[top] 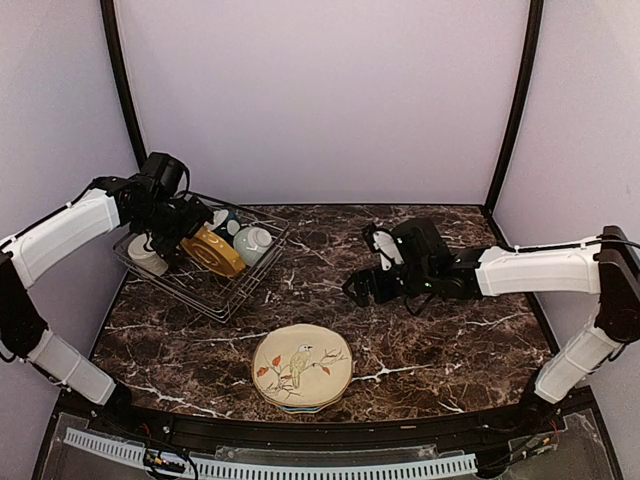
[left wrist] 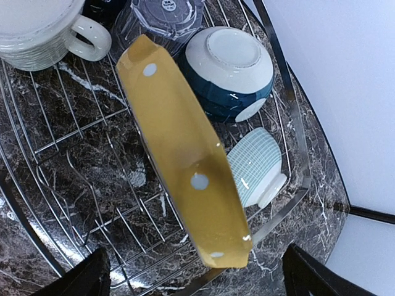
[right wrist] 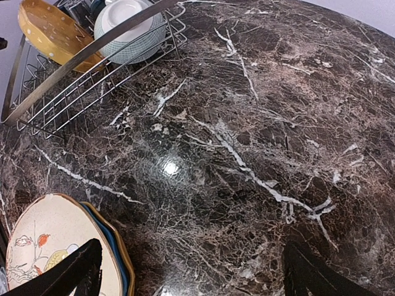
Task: Unload the mixed dishes from the dish rack
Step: Grab the plate from the dish rack.
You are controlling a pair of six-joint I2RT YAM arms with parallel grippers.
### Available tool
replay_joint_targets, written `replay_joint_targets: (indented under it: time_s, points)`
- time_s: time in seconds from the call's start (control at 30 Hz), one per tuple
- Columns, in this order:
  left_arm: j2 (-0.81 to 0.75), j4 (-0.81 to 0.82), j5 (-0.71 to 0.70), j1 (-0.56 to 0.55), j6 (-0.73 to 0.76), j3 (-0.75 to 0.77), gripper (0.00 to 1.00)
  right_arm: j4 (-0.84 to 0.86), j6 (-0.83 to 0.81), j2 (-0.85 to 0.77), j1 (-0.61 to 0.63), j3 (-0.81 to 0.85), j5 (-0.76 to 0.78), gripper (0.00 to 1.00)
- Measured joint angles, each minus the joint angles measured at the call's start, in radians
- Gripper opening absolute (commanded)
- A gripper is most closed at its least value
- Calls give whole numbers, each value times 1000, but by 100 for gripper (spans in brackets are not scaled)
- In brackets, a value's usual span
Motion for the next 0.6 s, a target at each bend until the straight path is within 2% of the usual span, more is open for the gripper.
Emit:
replay_joint_targets:
  time_s: [0.07,0.1,0.17,0.43,0.6]
  points:
    - [39,-1,-13,-4,-39,31,89,1,2,2,0,-2,0,99]
    - [55,-1,-16,-5,-55,40,79,3,2,2,0,-6,0,99]
    - [86,-3,-23,-6,-86,57,69,7,3,2,0,-20,0,99]
    - [186,-43,-83,-11,-168,155,62,12,11,9,0,-77,-6,99]
    - [218,-55,-101,-11,-195,208,53,28,18,9,0,-93,-8,99]
